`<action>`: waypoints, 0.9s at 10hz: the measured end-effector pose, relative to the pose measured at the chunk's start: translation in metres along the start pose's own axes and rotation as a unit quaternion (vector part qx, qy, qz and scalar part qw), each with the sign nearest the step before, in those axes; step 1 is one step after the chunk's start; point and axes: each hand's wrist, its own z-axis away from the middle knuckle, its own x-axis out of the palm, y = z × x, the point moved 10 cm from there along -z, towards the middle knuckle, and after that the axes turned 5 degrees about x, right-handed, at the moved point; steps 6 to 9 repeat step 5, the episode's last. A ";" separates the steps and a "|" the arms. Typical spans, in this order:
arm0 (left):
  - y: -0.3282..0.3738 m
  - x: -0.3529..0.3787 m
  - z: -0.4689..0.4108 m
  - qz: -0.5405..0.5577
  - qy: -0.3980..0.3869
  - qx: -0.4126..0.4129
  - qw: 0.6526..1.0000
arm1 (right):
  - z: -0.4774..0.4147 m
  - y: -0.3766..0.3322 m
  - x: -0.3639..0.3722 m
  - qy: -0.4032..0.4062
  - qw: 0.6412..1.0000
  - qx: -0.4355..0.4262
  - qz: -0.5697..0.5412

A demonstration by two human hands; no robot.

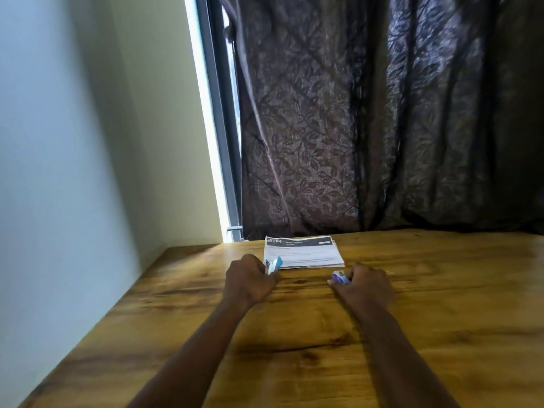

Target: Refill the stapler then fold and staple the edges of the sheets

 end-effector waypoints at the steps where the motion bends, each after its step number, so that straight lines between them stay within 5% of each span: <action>1: 0.026 0.020 -0.001 0.008 0.023 0.001 1.000 | 0.002 -0.001 -0.001 -0.017 1.000 -0.006 0.006; 9: 0.051 0.051 0.007 0.054 0.005 0.034 0.998 | 0.013 0.000 -0.006 -0.008 1.000 -0.005 -0.026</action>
